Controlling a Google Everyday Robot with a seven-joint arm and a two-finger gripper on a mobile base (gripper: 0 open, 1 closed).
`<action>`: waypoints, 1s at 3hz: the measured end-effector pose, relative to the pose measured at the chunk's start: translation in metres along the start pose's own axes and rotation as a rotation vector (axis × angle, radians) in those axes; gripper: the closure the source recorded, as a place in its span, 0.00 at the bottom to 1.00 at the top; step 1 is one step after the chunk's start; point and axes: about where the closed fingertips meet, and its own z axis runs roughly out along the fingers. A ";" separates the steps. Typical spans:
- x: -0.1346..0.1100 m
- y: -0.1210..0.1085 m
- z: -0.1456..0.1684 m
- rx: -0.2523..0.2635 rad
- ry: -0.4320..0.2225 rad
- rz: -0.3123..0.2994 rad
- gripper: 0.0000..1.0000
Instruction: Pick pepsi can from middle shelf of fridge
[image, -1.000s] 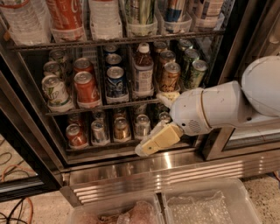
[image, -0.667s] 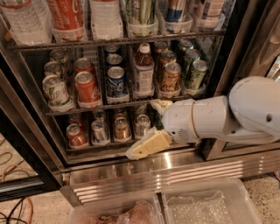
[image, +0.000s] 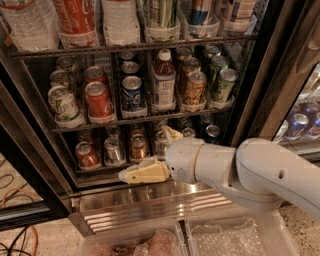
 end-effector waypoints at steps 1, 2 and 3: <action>-0.012 0.006 0.017 0.087 -0.063 -0.001 0.00; -0.049 0.017 0.037 0.117 -0.085 -0.066 0.00; -0.053 0.025 0.046 0.098 -0.083 -0.074 0.00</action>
Offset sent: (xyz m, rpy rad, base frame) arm 0.0616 0.0420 0.0177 -0.0953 -0.1107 -0.1563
